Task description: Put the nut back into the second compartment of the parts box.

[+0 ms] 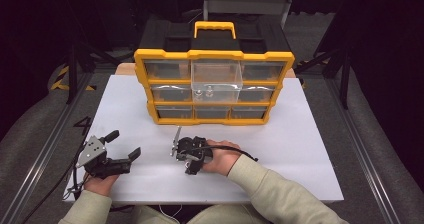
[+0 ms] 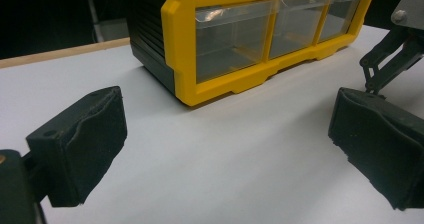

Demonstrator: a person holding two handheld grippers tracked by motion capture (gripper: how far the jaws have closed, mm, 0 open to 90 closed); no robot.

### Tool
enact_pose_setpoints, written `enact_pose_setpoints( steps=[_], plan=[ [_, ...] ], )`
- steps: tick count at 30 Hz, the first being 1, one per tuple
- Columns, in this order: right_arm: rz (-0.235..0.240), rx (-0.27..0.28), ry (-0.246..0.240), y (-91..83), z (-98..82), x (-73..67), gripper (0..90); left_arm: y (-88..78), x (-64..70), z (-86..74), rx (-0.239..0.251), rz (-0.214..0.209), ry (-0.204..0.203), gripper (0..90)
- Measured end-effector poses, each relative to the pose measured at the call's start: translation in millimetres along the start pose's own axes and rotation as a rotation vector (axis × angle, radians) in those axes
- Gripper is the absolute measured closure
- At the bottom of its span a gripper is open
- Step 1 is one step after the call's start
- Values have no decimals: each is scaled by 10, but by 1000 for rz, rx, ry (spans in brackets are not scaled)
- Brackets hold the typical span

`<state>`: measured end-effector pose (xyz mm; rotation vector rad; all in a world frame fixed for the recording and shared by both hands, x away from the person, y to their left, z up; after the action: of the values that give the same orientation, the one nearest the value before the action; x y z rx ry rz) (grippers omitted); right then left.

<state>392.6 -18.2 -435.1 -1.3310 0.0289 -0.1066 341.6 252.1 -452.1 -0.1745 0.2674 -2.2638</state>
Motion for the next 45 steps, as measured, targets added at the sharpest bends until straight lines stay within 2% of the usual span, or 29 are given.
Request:
enact_pose_setpoints(
  steps=[6, 8, 16, 18, 23, 30, 31, 36, 45],
  plan=[
    [4, -5, -19, 13, 25, -8, 648, 2, 2, -1, 0, 1, -3, 29],
    [1, -8, -24, 11, 29, -13, 668, 1, 1, -1, 0, 2, -2, 30],
    [-5, -30, -29, -8, 39, -31, 672, -1, 0, 2, 2, 1, -1, 30],
    [7, -20, -24, -34, 36, -33, 672, -2, -1, 3, 2, 1, -1, 30],
    [-4, -18, -36, -210, 51, -41, 672, 1, 1, 3, 3, 3, -3, 30],
    [11, -6, -51, -554, 74, -92, 672, 0, 1, 4, 3, 3, -4, 30],
    [11, -6, -51, -554, 74, -92, 672, 0, 1, 4, 3, 3, -4, 30],
    [10, -23, -70, -813, 75, -130, 672, -1, 2, 8, 2, 0, -1, 30],
    [5, -16, -75, -1228, 58, -164, 672, 3, 0, 7, -1, 2, -5, 31]
  ],
)
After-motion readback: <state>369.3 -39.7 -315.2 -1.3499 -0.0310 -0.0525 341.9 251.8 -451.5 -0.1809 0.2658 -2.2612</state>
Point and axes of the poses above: each handheld gripper's, and its own axes: y roughly forward along the jaws, z roughly out of its top, x roughly to its right, the point moved 1 cm from there along y, roughly forward along the jaws, and after that the axes turned 2 degrees about -z, right-handed, at the moved point
